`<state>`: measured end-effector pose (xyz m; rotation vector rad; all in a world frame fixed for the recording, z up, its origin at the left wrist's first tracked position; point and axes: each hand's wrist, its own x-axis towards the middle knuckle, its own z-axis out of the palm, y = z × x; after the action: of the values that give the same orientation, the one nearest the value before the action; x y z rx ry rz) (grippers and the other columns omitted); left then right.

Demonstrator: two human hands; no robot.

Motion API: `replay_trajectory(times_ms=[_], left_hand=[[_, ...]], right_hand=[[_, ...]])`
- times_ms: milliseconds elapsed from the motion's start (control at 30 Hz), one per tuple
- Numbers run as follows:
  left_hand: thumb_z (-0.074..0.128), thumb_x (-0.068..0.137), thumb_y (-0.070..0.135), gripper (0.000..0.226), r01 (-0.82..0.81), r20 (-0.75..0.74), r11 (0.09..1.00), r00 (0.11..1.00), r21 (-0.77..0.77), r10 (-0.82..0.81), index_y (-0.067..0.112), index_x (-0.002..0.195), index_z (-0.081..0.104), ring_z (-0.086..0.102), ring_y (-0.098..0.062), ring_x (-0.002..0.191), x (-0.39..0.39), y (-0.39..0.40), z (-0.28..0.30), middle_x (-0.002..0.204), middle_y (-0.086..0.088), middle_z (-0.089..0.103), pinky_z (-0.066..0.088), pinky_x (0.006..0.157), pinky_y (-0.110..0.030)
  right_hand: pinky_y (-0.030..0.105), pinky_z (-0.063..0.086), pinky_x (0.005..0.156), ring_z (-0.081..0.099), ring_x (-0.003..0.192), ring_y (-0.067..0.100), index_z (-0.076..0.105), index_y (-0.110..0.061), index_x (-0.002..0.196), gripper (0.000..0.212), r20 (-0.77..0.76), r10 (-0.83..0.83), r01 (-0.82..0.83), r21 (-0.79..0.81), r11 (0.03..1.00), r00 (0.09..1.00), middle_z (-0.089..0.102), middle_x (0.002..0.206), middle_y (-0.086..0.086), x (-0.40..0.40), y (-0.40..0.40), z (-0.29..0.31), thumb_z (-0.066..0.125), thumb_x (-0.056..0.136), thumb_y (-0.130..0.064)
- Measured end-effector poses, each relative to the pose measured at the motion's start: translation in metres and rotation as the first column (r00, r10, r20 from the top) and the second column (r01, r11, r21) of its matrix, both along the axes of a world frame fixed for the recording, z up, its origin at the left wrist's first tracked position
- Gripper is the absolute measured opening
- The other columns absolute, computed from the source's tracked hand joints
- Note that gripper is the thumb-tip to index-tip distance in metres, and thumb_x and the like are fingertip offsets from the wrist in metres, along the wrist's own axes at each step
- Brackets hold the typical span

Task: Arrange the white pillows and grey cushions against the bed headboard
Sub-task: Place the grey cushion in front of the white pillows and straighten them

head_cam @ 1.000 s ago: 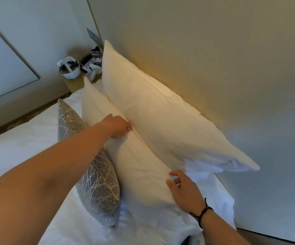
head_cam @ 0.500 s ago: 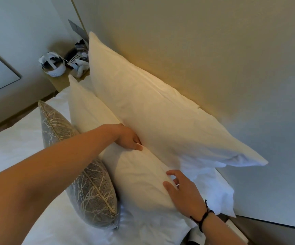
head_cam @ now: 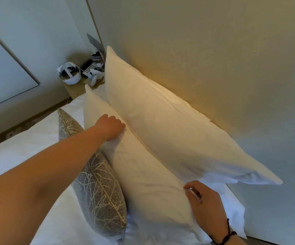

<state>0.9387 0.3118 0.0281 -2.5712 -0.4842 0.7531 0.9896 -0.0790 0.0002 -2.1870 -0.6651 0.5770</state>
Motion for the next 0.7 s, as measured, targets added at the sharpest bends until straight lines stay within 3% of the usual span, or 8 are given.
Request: replay_trajectory(times_ms=[133,333,500,600,700], left_hand=[[0.043,0.098,0.018,0.046,0.096,-0.089,0.995,0.991,-0.025,-0.098,0.04,0.139,0.046,0.046,-0.018,0.125,0.008,0.015,0.0,0.141,0.01,0.051,0.031,0.102,-0.036],[0.052,0.097,0.022,0.025,0.169,-0.081,0.984,0.983,0.052,-0.164,0.032,0.12,0.053,0.045,-0.022,0.114,0.02,0.034,0.001,0.125,0.001,0.054,0.037,0.088,-0.034],[0.048,0.098,0.028,0.016,0.046,0.159,0.999,0.986,-0.007,-0.044,0.025,0.111,0.056,0.053,-0.022,0.092,0.024,0.047,-0.002,0.097,0.0,0.051,0.039,0.073,-0.032],[0.041,0.097,0.032,0.022,-0.124,0.331,0.98,0.928,-0.153,0.17,0.028,0.107,0.059,0.062,-0.022,0.082,0.026,0.038,-0.01,0.09,0.002,0.062,0.051,0.076,-0.036],[0.039,0.097,0.033,0.023,-0.194,0.446,0.97,0.863,-0.145,0.239,0.027,0.098,0.062,0.063,-0.022,0.078,0.024,0.022,-0.028,0.086,0.003,0.064,0.05,0.072,-0.034]], right_hand=[[0.009,0.042,0.061,0.059,0.075,-0.004,0.062,-0.04,0.084,0.028,0.01,0.037,-0.037,-0.04,0.999,0.999,0.062,0.066,-0.019,-0.001,0.001,-0.001,0.066,0.088,-0.012],[0.01,0.037,0.062,0.057,0.07,-0.003,0.062,-0.04,0.087,0.025,-0.039,0.057,-0.061,-0.094,0.994,0.998,0.059,0.069,-0.019,0.002,-0.001,-0.004,0.066,0.09,-0.015],[0.01,0.042,0.059,0.059,0.07,-0.004,0.066,-0.037,0.079,0.026,-0.034,0.032,-0.035,-0.094,0.995,0.999,0.062,0.062,-0.019,0.005,-0.002,-0.01,0.066,0.089,-0.013],[0.009,0.041,0.058,0.057,0.064,-0.004,0.066,-0.035,0.076,0.026,-0.031,0.019,-0.022,-0.102,0.995,0.999,0.059,0.06,-0.027,0.007,0.001,-0.015,0.065,0.09,-0.013],[0.009,0.041,0.058,0.058,0.062,-0.005,0.068,-0.032,0.077,0.023,-0.045,0.025,-0.032,-0.14,0.99,0.999,0.056,0.051,-0.02,0.009,0.003,-0.023,0.065,0.09,-0.014]])
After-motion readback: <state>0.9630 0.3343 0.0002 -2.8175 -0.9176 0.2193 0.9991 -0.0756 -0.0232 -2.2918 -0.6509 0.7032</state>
